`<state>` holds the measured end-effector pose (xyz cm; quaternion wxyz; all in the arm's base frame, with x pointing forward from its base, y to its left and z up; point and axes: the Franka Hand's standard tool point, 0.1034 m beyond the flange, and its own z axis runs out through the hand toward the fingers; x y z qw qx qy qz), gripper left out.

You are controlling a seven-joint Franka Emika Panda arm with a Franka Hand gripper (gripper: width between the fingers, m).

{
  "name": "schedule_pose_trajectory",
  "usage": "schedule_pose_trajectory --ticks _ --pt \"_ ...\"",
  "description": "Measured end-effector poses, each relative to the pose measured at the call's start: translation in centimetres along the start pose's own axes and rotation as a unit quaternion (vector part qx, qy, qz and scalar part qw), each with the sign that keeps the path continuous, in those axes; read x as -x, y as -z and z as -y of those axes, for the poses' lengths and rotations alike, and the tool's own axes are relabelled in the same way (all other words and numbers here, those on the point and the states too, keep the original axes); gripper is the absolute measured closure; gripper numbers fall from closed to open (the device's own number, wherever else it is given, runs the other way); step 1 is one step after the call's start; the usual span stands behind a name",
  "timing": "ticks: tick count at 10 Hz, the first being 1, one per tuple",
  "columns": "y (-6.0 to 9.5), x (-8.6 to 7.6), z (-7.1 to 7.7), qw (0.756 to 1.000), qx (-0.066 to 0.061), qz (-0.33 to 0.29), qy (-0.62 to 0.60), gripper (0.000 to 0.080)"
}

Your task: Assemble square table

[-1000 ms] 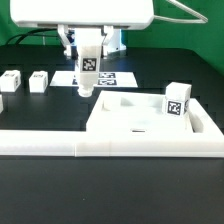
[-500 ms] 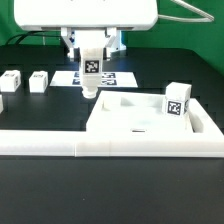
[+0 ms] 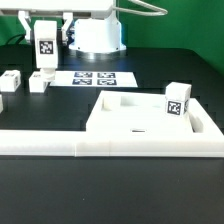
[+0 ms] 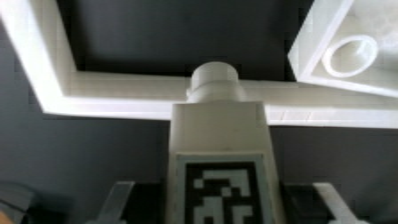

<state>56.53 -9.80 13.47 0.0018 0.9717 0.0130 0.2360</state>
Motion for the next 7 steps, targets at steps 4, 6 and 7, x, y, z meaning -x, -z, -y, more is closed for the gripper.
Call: schedule_pose_trajectory --ticks 4,6,7 --pt "-4.0 -0.2 5.2 0.999 -0.02 0.0 -0.04 0.0509" --pt "-4.7 -0.6 6.3 0.998 -0.026 0.001 -0.048 0.0509" --pt "-5.1 -0.3 6.7 0.998 -0.028 0.004 -0.05 0.0509"
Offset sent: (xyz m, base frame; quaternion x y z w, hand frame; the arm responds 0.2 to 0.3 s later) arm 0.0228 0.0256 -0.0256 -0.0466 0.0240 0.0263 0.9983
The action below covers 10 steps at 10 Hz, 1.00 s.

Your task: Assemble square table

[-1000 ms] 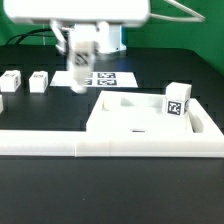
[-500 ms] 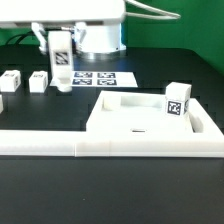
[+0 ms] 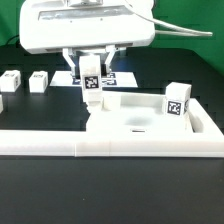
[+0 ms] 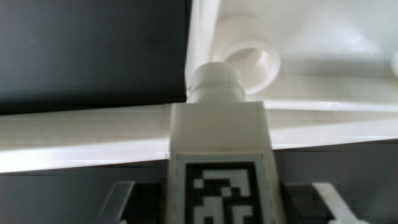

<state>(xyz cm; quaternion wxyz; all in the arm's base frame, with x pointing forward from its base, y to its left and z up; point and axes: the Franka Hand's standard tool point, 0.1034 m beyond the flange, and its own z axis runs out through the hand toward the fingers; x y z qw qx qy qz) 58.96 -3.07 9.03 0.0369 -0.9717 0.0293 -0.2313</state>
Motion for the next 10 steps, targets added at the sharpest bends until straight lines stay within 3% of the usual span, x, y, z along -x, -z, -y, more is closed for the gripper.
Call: schedule_pose_trajectory --ticks 3,7,9,10 --pt "-0.5 0.5 0.6 1.0 -0.002 0.003 -0.006 0.0509" --pt "-1.1 -0.6 0.4 0.999 0.02 -0.033 -0.01 0.0509" --pt "-1.3 -0.8 0.8 0.997 0.038 -0.061 -0.015 0.0509" --pt "-1.4 -0.6 1.4 0.997 0.038 -0.06 -0.02 0.0509"
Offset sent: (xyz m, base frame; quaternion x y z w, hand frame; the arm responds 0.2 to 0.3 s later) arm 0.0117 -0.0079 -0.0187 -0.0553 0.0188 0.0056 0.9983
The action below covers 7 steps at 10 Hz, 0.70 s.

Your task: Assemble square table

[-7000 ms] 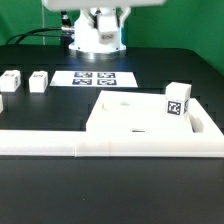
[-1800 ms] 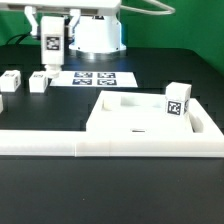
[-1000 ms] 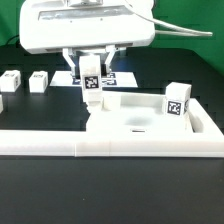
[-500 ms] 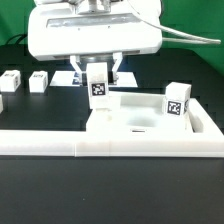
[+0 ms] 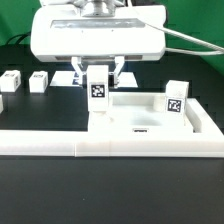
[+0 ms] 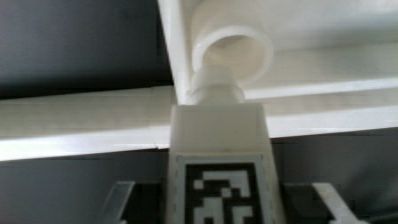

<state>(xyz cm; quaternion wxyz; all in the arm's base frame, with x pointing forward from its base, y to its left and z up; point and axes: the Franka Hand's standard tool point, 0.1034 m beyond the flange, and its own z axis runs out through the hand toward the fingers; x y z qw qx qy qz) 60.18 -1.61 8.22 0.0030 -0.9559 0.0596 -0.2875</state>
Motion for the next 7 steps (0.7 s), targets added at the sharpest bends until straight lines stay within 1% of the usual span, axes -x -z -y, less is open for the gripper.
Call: schedule_pose_trajectory --ticks 1,2,5,6,7 --pt "0.1 0.39 0.67 1.0 0.001 0.006 -0.012 0.0509" --pt "0.17 0.5 0.79 1.0 0.004 0.007 -0.011 0.0509" --pt "0.18 0.49 0.24 1.0 0.004 0.01 -0.006 0.0509" --pt "0.31 0.62 0.09 1.0 0.002 0.016 -0.007 0.0509" --pt "0.68 1.04 0.35 0.999 -0.009 0.039 -0.012 0.0509"
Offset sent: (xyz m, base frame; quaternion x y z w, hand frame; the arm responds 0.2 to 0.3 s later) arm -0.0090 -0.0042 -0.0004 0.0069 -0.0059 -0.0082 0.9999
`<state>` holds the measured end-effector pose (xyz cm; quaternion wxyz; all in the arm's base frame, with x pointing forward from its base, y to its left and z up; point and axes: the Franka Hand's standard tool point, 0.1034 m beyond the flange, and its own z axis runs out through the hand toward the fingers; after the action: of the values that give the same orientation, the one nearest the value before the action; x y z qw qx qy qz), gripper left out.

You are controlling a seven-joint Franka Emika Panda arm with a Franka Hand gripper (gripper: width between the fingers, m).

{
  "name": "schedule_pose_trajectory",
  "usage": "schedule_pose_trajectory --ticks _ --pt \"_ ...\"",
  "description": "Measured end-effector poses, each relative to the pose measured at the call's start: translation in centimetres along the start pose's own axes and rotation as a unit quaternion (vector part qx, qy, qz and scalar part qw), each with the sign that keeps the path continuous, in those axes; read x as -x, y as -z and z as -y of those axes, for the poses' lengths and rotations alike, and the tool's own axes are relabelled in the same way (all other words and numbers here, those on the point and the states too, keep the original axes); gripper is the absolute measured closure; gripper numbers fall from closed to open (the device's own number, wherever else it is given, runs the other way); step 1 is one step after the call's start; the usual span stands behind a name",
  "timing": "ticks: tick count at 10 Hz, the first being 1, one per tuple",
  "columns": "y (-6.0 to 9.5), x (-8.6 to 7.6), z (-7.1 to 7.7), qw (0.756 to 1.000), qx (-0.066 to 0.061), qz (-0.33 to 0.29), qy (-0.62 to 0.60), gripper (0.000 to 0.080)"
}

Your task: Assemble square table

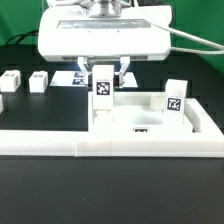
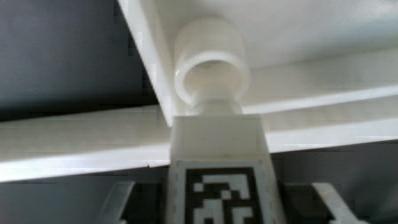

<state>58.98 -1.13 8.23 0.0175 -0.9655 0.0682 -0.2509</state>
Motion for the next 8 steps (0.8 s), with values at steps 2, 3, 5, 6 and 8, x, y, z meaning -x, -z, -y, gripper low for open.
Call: schedule_pose_trajectory --ticks 2,3,5,6,8 --pt "0.6 0.9 0.8 0.998 -0.025 0.051 -0.016 0.0509" --pt "0.6 1.2 0.9 0.997 -0.028 0.064 -0.02 0.0509" --pt "0.3 1.6 0.5 0.997 -0.026 0.071 -0.023 0.0509" --pt "0.4 1.4 0.1 0.997 -0.025 0.069 -0.024 0.0509" --pt "1.0 0.4 -0.1 0.997 -0.024 0.062 -0.028 0.0509"
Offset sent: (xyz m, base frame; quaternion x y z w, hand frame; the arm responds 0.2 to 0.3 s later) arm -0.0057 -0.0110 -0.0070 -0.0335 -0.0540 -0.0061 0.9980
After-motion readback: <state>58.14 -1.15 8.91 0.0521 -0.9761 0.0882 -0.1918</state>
